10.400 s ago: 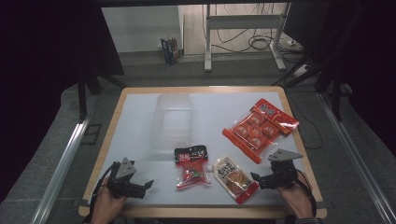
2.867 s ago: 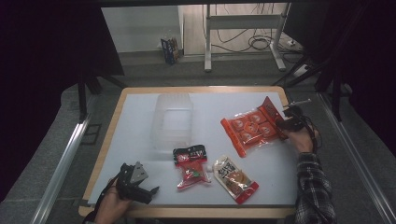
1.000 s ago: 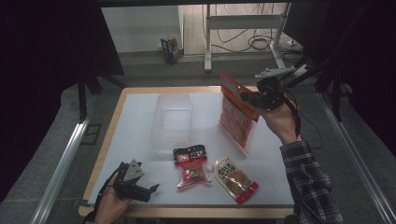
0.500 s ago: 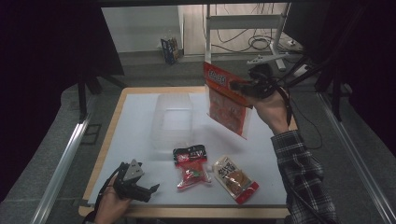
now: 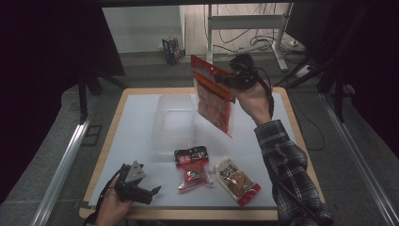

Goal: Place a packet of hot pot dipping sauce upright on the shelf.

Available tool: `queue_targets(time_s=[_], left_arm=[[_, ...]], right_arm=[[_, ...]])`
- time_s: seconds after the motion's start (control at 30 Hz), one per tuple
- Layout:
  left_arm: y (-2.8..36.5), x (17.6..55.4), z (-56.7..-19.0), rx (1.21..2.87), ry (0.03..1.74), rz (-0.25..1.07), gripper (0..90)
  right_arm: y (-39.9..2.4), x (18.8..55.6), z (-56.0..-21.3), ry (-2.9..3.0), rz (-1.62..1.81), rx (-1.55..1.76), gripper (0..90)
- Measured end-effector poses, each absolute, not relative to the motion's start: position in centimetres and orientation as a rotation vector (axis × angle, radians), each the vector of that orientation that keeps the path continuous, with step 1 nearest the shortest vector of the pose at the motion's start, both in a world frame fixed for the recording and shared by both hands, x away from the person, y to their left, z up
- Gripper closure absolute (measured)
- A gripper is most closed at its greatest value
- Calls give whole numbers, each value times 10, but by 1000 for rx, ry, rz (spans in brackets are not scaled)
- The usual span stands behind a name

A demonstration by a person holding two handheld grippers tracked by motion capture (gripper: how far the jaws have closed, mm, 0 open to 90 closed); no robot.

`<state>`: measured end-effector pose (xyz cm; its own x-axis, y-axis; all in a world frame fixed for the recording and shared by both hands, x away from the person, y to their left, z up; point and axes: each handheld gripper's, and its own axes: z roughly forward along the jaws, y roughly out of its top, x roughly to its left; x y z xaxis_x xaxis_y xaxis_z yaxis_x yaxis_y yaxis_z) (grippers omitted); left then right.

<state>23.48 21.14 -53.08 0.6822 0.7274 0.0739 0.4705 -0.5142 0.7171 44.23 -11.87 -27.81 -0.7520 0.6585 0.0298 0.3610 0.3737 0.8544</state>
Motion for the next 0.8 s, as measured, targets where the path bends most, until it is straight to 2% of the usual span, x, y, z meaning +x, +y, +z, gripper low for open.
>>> queue_targets(time_s=[0.8], left_arm=[[210, 234, -528, 2193, 915, 463, 0]], right_arm=[[-55, 468, -277, 2316, 1369, 893, 888]])
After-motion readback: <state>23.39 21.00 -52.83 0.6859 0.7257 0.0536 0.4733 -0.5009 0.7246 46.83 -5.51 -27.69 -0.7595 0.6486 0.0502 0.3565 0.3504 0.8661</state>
